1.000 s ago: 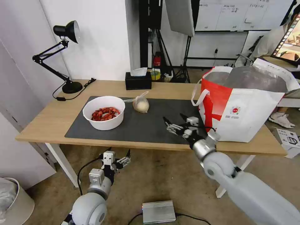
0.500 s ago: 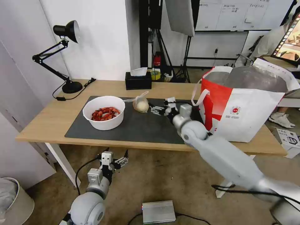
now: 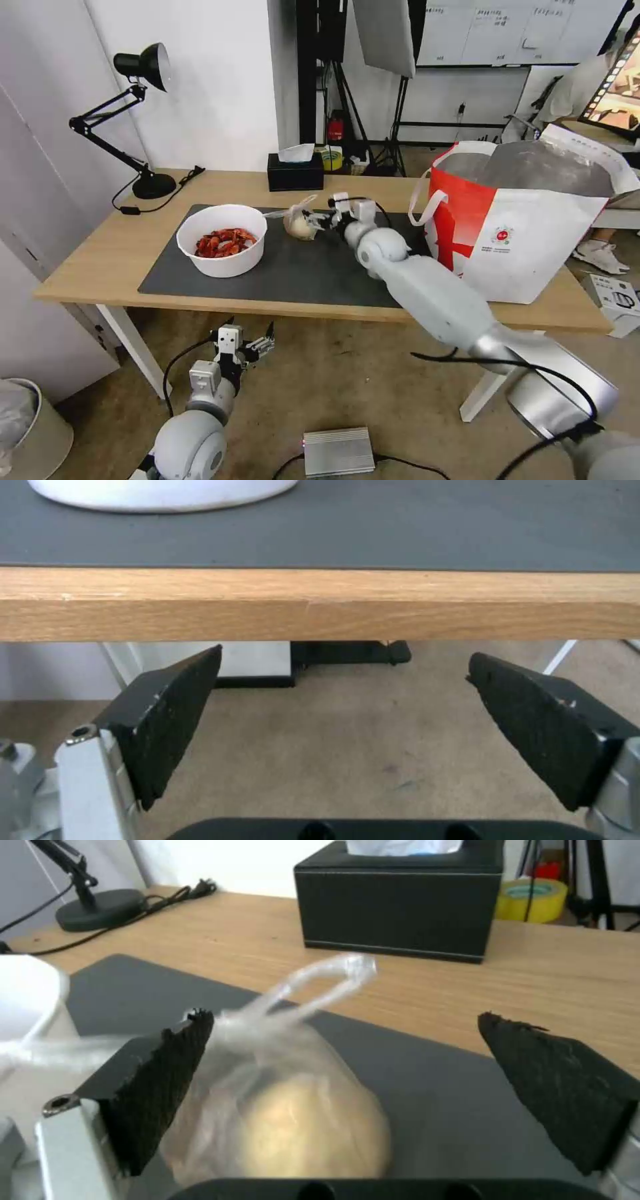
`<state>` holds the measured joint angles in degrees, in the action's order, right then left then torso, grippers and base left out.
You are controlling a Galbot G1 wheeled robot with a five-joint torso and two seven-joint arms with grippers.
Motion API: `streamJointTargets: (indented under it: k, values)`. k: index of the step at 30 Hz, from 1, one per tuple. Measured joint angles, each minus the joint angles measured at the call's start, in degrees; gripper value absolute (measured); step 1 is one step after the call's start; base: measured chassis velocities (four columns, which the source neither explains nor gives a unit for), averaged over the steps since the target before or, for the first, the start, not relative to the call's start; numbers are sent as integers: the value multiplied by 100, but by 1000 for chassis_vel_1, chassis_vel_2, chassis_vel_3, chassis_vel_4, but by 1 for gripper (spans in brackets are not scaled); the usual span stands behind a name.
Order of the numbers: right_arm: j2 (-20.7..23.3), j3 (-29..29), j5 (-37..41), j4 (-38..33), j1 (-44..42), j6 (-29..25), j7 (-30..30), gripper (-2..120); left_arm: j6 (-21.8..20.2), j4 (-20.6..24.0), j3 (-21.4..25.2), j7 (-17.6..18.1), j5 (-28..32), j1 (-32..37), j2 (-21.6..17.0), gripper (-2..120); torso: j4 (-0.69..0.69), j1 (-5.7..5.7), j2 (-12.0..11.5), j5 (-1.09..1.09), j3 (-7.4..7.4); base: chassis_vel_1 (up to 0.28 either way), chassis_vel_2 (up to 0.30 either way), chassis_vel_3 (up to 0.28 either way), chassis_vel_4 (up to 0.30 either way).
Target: Pick up the trash from the table and place it into the takeout bag.
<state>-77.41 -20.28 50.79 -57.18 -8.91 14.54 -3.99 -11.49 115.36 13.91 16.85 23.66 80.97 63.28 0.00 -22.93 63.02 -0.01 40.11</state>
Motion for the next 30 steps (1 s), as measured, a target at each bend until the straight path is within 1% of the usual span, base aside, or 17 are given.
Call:
streamJointTargets:
  k: [2, 3, 6, 14, 30]
  values:
    - [-170, 15, -6, 158, 61, 67, 21, 100, 3, 22, 12, -1, 0, 25, 3, 100, -1, 1, 0, 0, 0, 0, 0, 0, 0]
    - [-170, 15, -6, 158, 61, 67, 21, 100, 3, 22, 12, -1, 0, 25, 3, 100, -1, 1, 0, 0, 0, 0, 0, 0, 0]
    - [-358, 26, -79, 310, 82, 154, 44, 100, 6, 50, 35, -2, -2, 56, 6, 100, 0, 0, 0, 0, 0, 0, 0, 0, 0]
    - [-634, 72, -359, 628, 117, 376, 54, 100, 10, 104, 83, -2, -24, 134, 34, 100, 0, 0, 1, 0, 0, 0, 0, 0, 0]
    - [-769, 177, -438, 949, 58, 606, 53, 100, 23, 112, 103, -5, -78, 198, 112, 100, 0, 1, 1, 1, 0, 0, 0, 0, 0]
